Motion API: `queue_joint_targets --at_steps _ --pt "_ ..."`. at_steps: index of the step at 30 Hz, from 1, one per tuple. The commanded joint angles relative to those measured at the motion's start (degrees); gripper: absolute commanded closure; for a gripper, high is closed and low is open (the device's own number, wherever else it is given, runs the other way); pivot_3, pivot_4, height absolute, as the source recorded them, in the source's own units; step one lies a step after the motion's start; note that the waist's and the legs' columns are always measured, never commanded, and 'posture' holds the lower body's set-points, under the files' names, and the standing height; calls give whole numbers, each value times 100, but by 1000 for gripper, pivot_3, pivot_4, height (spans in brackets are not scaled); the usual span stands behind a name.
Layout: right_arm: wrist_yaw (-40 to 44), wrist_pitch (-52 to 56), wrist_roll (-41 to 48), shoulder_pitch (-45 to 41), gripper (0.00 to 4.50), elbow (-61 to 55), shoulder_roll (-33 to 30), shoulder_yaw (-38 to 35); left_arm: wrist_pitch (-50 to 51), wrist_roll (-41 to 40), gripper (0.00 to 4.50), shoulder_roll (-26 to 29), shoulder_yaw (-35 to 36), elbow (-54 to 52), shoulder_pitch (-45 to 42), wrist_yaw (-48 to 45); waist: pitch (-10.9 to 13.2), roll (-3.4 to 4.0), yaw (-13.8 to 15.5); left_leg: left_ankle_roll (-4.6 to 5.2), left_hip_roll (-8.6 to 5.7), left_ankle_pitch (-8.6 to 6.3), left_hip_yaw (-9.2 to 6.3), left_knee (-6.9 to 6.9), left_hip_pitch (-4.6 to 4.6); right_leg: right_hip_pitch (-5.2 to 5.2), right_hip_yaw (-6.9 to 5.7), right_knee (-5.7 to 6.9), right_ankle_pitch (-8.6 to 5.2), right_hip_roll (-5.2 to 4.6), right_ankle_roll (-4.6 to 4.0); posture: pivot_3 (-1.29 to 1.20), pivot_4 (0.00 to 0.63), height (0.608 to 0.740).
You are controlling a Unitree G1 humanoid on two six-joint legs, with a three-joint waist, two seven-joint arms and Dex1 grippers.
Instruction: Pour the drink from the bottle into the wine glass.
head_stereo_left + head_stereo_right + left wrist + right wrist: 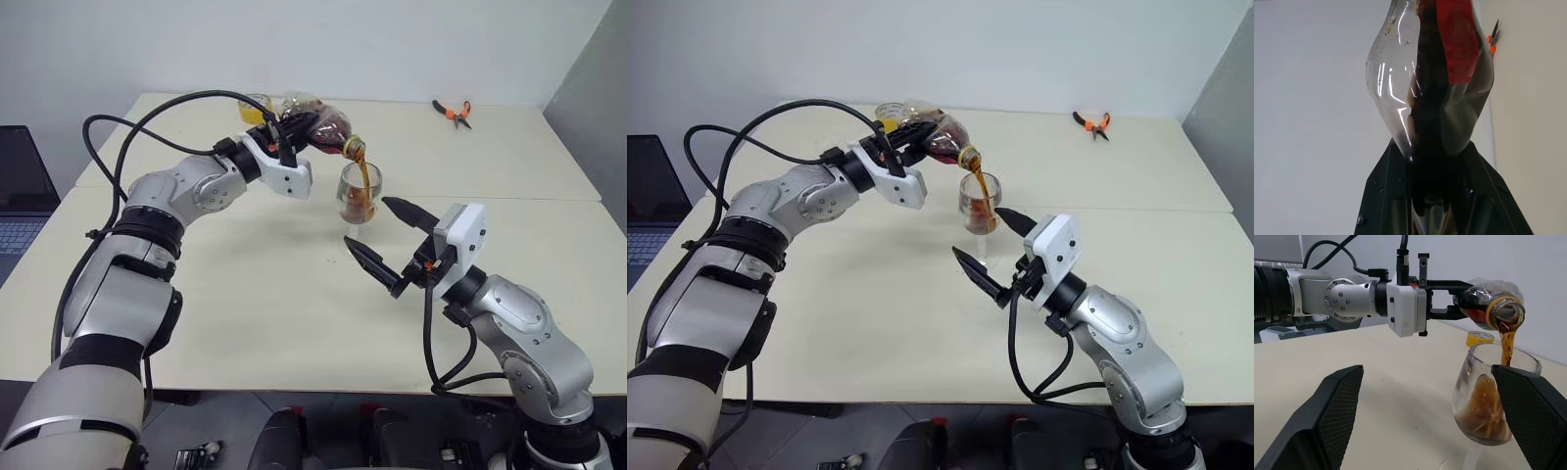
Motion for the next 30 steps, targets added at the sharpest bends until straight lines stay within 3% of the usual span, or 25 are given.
queue_joint_targets --at_steps 1,30 --pt "26 -170 -4 -78 0 -66 42 -4 44 -32 3869 108 60 -259 -151 70 0 0 0 0 0 0 0 0 0 0 0 0 0 0 0 0 150 740" --pt "-145 -277 -37 -130 0 26 192 -231 135 -106 3870 208 94 -413 -17 -37 0 0 0 0 0 0 0 6 0 0 1 4 0 0 0 0 150 740"
